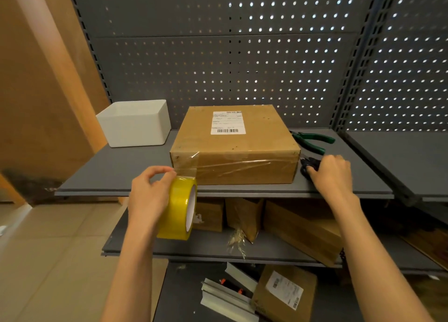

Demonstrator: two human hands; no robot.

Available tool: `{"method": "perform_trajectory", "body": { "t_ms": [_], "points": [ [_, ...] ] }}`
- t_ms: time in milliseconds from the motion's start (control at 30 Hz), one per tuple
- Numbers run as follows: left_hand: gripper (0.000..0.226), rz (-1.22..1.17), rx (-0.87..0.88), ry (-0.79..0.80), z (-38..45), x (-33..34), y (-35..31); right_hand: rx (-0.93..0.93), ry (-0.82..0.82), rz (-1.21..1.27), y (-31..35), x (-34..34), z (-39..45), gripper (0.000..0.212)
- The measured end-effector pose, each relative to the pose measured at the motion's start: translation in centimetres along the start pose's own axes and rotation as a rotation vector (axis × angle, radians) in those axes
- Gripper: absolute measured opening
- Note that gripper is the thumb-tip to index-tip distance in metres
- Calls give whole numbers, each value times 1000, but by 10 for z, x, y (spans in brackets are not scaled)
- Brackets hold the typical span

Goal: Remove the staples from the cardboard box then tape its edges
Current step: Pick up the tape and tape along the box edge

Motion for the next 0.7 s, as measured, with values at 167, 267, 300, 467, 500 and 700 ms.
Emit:
{"method": "perform_trajectory", "body": {
  "t_ms": [167,267,300,467,500,700],
  "points": [
    [11,-21,17,-10,1,0,-4,27,-61,149,-11,-8,0,34],
    [10,-30,9,-18,2,0,-2,48,-127,355,-19,-23,0,34],
    [9,-32,6,-23,2,0,-2,21,-151,415,-17,-30,0,33],
    [7,-10,-15,-17,4,-3,1,-260,-223,613,23,-69,-14,32],
    [8,-5,-17,-8,5,-3,1,-334,-211,628,36,-74,-20,30],
    [14,35,4,21,6,0,-4,-736,92,625,120,-59,-66,40]
  ]
}}
Point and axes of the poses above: each hand's wrist, its own z-axis towards the middle knuckle, its own x-axis out of the palm, y = z × x, the point moved 10 cm from there along z, towards the middle knuckle, and after that the axes turned 9 degrees about y, right-handed, at the moved point
